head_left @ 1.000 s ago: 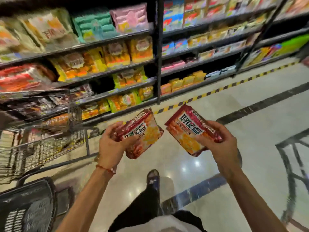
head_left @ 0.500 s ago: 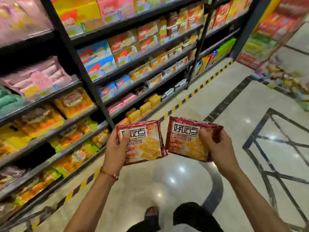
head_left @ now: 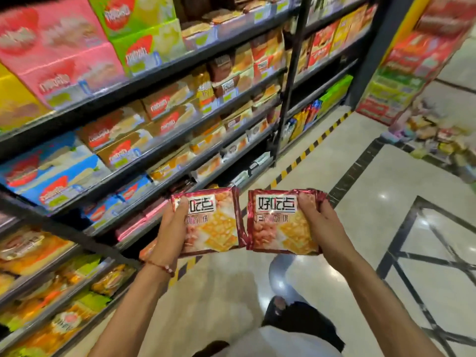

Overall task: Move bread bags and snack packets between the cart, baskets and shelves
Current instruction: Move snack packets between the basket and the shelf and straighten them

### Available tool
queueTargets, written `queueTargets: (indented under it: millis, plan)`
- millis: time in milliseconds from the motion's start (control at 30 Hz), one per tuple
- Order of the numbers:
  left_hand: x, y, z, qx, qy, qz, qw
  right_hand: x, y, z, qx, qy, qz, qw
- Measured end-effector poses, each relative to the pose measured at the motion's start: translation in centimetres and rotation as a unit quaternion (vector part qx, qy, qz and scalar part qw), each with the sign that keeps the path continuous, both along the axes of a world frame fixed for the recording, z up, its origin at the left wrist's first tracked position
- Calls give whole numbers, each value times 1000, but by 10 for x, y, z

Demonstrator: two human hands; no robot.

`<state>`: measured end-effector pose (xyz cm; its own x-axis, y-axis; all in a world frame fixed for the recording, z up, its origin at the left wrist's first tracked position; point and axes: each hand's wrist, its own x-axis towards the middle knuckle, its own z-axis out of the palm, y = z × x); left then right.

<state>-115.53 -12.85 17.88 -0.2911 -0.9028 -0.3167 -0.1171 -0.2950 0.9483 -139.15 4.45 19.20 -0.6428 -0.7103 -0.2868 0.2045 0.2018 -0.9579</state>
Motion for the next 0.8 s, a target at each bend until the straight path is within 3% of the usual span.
queueTargets:
  millis: [167,567,800]
  plan:
    - [-105,-53,10,27,26,19,999,-103,-56,4,-12,-56,33,998]
    - [-312,-209,33,12,54,-22,998,-318,-225,13,-25,-25,15,999]
    - [-408,-299,63,-104,32,1,994,-416,-323,41,-65,20,37,997]
